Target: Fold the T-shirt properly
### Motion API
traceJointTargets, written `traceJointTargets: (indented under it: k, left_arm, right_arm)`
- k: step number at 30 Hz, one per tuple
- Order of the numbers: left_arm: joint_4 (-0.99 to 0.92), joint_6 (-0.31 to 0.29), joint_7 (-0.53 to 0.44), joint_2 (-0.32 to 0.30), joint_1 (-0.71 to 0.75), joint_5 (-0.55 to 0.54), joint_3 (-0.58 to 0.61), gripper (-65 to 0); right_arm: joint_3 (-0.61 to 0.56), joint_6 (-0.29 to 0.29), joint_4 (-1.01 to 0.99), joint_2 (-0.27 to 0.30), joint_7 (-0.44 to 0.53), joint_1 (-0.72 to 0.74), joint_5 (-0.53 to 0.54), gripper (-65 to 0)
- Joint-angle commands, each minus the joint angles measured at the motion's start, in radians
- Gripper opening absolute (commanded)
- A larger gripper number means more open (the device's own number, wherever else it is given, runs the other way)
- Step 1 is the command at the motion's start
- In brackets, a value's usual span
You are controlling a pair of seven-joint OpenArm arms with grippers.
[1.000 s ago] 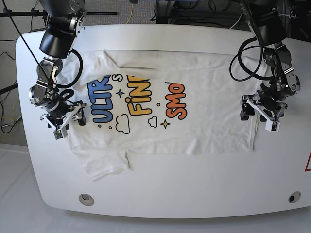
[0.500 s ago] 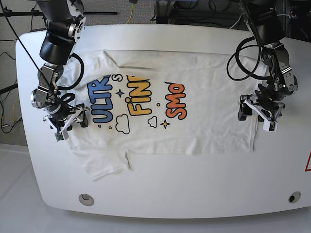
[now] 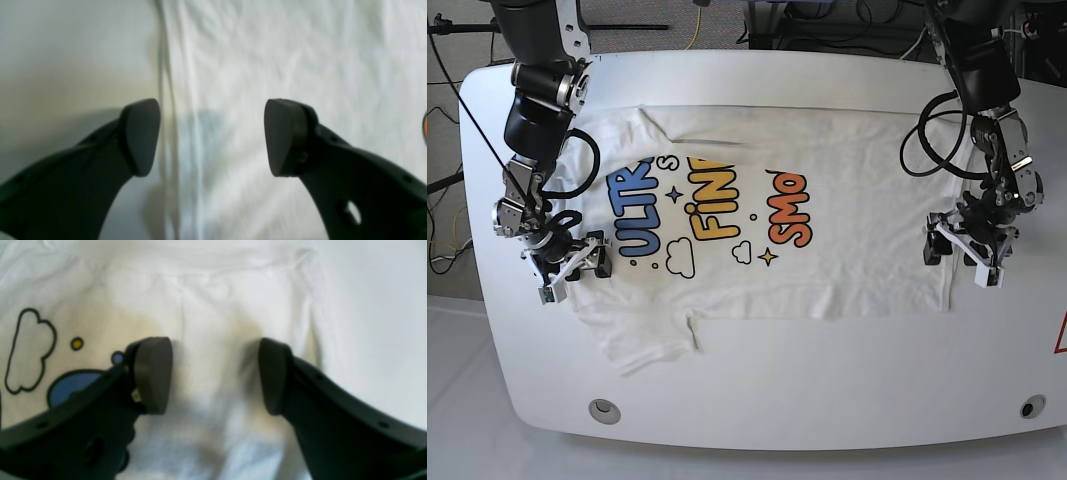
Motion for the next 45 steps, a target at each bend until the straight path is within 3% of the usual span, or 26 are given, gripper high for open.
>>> traceJointTargets:
  k: [1, 5, 15, 23, 33, 45]
  left_arm:
    - [-0.039, 0.005, -0.037, -0.021, -0.051, -0.004, 0.012, -18.8]
    - [-0.178, 0.037, -0.084, -0.03, -0.123, 0.038, 0.052, -19.0]
    - [-0.217, 0.033, -0.097, -0.039, -0.148, 0.043, 0.058, -18.9]
    - [-0.161, 0.022, -0.088, -0.046, -0.113, 0.031, 0.056, -19.0]
    - [0.008, 0.008, -0.083, -0.062, -0.021, 0.022, 0.051, -19.3]
    - [0.023, 0.011, -0.072, -0.059, -0.039, 0.023, 0.049, -19.3]
  right_arm:
    - [0.0, 0.002, -0.01, 0.015, 0.011, 0.026, 0.005, -25.4]
    - [-0.004, 0.002, -0.063, 0.009, 0.024, 0.044, 0.002, -25.5]
    - [-0.007, 0.002, -0.052, 0.014, 0.019, 0.04, -0.004, -25.6]
    - [-0.005, 0.002, -0.005, 0.011, 0.013, 0.036, -0.008, -25.6]
    - [-0.003, 0.002, 0.313, -0.009, -0.087, -0.038, 0.005, -26.0]
    - [0.002, 0.002, 0.224, 0.002, -0.054, -0.022, 0.002, -26.1]
